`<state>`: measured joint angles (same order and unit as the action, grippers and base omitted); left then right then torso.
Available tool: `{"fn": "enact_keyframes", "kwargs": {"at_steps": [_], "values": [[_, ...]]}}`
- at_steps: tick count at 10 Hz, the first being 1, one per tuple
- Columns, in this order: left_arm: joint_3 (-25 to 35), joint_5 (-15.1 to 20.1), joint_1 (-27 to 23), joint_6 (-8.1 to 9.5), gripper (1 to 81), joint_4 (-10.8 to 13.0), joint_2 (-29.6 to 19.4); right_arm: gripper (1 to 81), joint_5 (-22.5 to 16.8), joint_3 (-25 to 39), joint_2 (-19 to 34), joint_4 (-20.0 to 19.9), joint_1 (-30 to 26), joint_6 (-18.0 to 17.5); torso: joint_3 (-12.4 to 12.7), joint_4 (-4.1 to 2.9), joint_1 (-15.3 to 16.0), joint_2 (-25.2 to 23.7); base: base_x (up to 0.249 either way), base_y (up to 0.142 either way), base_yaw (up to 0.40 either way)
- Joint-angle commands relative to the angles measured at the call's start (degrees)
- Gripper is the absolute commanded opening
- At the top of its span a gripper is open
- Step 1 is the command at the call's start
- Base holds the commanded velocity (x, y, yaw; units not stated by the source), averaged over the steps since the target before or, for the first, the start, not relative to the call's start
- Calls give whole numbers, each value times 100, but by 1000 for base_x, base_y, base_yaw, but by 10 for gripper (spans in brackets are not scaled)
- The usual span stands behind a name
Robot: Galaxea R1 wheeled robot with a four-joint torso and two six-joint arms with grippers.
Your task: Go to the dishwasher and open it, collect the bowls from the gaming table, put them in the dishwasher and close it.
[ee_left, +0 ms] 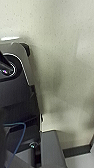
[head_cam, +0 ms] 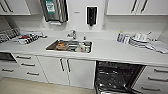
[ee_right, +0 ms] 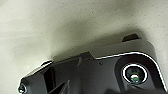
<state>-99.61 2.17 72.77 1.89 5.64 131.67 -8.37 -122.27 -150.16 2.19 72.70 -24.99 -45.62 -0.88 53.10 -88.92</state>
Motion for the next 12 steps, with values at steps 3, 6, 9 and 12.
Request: {"fn": "enact_keyframes", "kwargs": {"at_steps": [3,6,9,12], "values": [[-1896,284,524,66,811,-406,1406,811,-217,-1412,-1168,44,275,961,0,0,0,0,0,0,0],[-2553,187,621,57,811,-354,1906,811,3,-2351,-1807,114,478,1066,0,0,0,0,0,0,0],[-3090,196,630,66,811,-380,2285,811,3,-2748,-2169,298,557,1075,0,0,0,0,0,0,0],[-3487,240,621,66,811,-371,2540,811,3,-2757,-2222,413,592,1066,2,0,0,-2,0,0,0]]}}
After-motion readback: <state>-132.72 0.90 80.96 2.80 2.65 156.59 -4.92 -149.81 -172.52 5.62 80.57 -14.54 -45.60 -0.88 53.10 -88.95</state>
